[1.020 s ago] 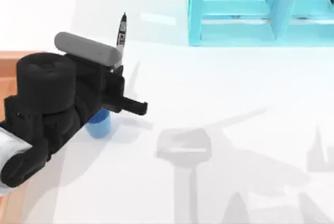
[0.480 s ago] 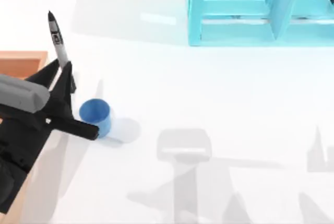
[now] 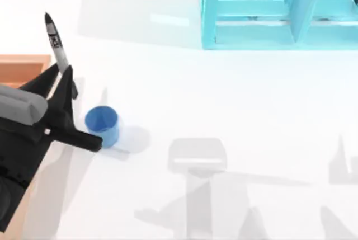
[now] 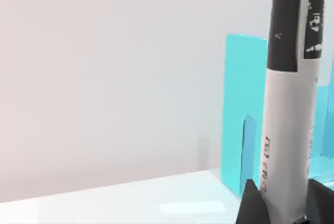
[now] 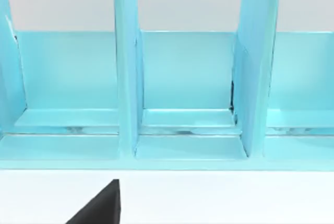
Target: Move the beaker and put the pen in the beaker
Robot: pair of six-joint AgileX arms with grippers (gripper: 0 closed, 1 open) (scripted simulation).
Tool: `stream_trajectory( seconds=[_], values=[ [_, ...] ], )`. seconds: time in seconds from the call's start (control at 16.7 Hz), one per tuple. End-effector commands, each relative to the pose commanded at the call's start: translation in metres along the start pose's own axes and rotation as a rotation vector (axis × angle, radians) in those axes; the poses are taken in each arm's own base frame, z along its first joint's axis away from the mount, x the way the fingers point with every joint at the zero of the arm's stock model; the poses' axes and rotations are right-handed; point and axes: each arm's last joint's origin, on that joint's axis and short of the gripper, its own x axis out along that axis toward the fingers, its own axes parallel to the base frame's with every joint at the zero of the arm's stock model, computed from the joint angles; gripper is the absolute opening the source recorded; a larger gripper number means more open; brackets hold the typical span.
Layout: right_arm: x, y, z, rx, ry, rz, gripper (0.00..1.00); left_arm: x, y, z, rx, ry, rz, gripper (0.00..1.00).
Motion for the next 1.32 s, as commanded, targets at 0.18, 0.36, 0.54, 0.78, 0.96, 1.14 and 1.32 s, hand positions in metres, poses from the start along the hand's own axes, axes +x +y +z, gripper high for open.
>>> stream_trajectory(
  seconds=[0.18,0.36,0.54,0.78,0.96,1.14,1.32],
  values=[
    [0.000,0.000,0.000,0.000,0.000,0.000,1.00,0.008,-0.001,0.000,-0.001,-0.011,-0.005,0.00],
    [0.000,0.000,0.000,0.000,0.000,0.000,1.00,0.022,-0.001,-0.008,0.000,0.001,-0.001,0.00],
    [0.000,0.000,0.000,0.000,0.000,0.000,1.00,0.035,0.000,-0.015,0.000,0.004,0.001,0.00],
    [0.000,0.000,0.000,0.000,0.000,0.000,1.00,0.040,0.001,-0.018,-0.001,-0.003,0.004,0.00],
    [0.000,0.000,0.000,0.000,0.000,0.000,1.00,0.040,0.001,-0.018,-0.001,-0.003,0.004,0.08],
    [0.000,0.000,0.000,0.000,0.000,0.000,1.00,0.040,0.001,-0.018,-0.001,-0.003,0.004,0.30],
    [0.000,0.000,0.000,0.000,0.000,0.000,1.00,0.040,0.001,-0.018,-0.001,-0.003,0.004,0.53]
  ],
)
